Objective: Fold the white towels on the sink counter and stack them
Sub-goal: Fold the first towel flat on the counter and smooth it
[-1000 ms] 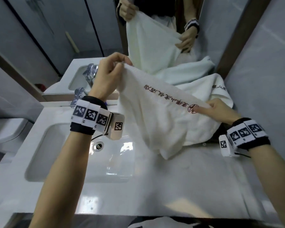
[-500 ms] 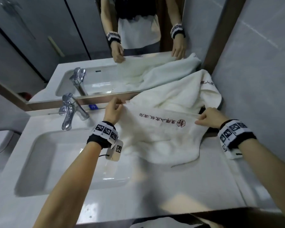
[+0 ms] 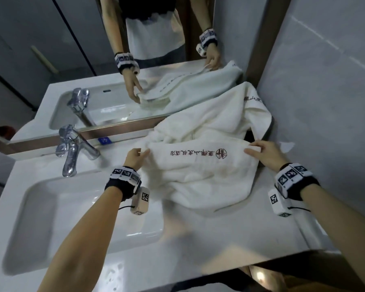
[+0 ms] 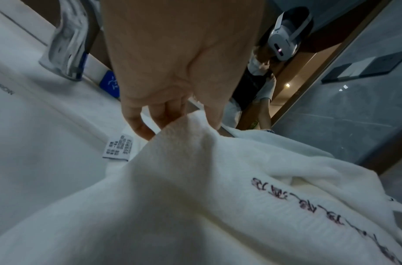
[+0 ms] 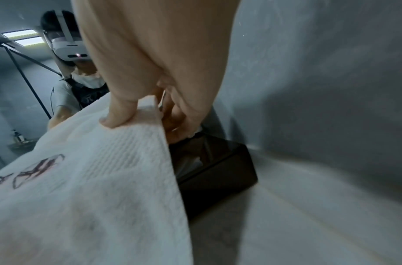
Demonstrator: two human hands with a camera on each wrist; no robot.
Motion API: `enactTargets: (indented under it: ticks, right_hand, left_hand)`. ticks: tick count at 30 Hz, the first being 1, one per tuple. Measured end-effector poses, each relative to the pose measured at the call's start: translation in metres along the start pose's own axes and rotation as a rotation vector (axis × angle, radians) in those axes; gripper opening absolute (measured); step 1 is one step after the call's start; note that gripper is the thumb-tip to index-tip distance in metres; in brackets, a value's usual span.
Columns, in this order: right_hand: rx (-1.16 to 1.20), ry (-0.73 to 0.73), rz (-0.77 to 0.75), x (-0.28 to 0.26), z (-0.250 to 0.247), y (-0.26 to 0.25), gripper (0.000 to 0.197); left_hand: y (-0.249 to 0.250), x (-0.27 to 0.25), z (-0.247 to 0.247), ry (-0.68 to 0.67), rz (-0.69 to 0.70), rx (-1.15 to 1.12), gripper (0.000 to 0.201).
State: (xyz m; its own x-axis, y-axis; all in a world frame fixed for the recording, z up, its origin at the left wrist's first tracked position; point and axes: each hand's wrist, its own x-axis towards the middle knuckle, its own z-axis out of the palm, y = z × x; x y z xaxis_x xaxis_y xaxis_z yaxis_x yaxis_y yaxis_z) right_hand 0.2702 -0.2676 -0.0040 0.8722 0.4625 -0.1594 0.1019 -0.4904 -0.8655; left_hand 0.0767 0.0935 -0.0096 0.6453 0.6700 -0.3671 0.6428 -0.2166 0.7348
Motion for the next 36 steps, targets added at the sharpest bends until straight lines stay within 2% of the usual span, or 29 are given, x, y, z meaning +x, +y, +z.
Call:
enactTargets:
  ticks: [5,8,10,14,16,19,21,26,29,31,33,36]
  right_hand:
    - [0.115,0.172,0.042,-0.005,0.019,-0.001,0.011]
    - [0.232,0.193,0.127,-0.005,0.027,0.004,0.011]
    - [0.293,0.143,0.185,-0.010,0.030,0.016,0.010]
    - [0.400,0.133,0.255,-0.019,0.033,0.034,0.033]
    - [0.448,0.146,0.268,-0.022,0.035,0.032,0.031]
    - [0.510,0.203,0.272,-0.029,0.037,0.027,0.020]
    - [0.614,0.246,0.264,-0.034,0.035,0.022,0.021]
    - [0.646,0.292,0.150,-0.042,0.010,-0.017,0.021]
    - [0.676,0.323,0.011,-0.045,-0.017,-0.053,0.021]
    - [0.633,0.350,-0.065,-0.050,-0.037,-0.076,0.013]
    - [0.542,0.384,-0.139,-0.055,-0.056,-0.096,0.014]
    - [0.481,0.432,-0.249,-0.060,-0.079,-0.119,0.011]
  left_hand:
    - [-0.004,0.002,0.009,-0.025,0.013,-0.056,0.027]
    - [-0.005,0.002,0.008,0.000,0.071,-0.151,0.018]
    - [-0.006,-0.002,0.004,0.011,0.090,-0.259,0.028]
    - [-0.009,-0.008,-0.003,-0.045,0.096,-0.419,0.036]
    - [-0.009,-0.010,-0.004,-0.056,0.087,-0.490,0.041]
    - [-0.007,-0.013,-0.006,-0.059,0.115,-0.536,0.035]
    - [-0.003,-0.017,-0.009,-0.061,0.148,-0.548,0.035]
    - [0.021,-0.037,-0.017,-0.002,0.275,-0.559,0.023]
    - [0.044,-0.055,-0.028,0.022,0.374,-0.578,0.027]
    - [0.059,-0.071,-0.036,0.028,0.434,-0.564,0.021]
    - [0.074,-0.089,-0.043,0.046,0.493,-0.561,0.009]
    - [0.086,-0.115,-0.050,0.058,0.551,-0.591,0.011]
